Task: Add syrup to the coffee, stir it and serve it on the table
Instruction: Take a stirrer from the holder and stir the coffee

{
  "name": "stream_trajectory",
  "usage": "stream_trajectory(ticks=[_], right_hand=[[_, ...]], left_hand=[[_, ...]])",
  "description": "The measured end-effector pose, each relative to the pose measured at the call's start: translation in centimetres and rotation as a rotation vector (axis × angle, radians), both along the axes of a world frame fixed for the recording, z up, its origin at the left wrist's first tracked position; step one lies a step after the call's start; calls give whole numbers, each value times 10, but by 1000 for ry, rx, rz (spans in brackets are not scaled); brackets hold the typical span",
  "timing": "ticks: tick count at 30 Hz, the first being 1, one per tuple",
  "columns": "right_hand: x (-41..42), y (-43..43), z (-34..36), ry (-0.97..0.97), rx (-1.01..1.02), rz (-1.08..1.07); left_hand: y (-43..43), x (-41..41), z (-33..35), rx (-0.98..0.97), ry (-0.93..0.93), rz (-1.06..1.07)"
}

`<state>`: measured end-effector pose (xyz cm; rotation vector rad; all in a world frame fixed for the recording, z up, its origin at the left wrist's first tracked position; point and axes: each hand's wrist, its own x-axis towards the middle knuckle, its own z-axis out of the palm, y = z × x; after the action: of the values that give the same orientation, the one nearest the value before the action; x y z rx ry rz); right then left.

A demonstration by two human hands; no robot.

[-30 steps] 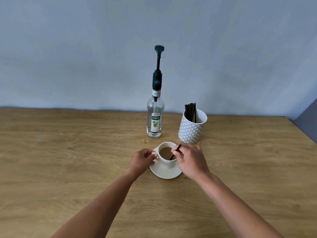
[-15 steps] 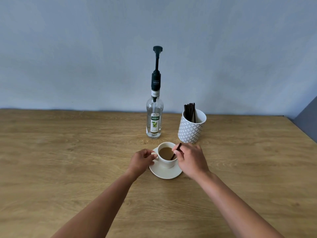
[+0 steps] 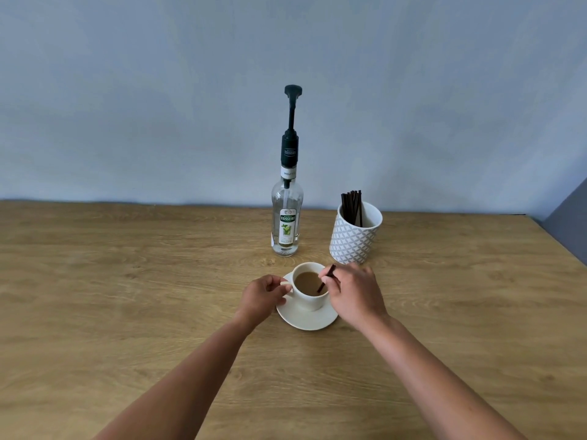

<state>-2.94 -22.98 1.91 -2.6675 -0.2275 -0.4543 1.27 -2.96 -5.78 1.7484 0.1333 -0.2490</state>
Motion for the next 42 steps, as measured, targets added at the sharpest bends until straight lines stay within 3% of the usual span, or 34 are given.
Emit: stream_trajectory(ticks=[4, 14, 22, 42], right_hand=[[0, 5, -3, 13, 81, 45], [2, -1, -4, 37, -17, -27], [-2, 8, -5, 58, 81, 66], [0, 9, -9, 97, 95, 6]], left_hand=[[0, 0, 0, 13, -2, -2], [0, -1, 1, 5, 1, -7], [0, 0, 0, 33, -9, -6], [0, 1, -1, 10, 13, 0]])
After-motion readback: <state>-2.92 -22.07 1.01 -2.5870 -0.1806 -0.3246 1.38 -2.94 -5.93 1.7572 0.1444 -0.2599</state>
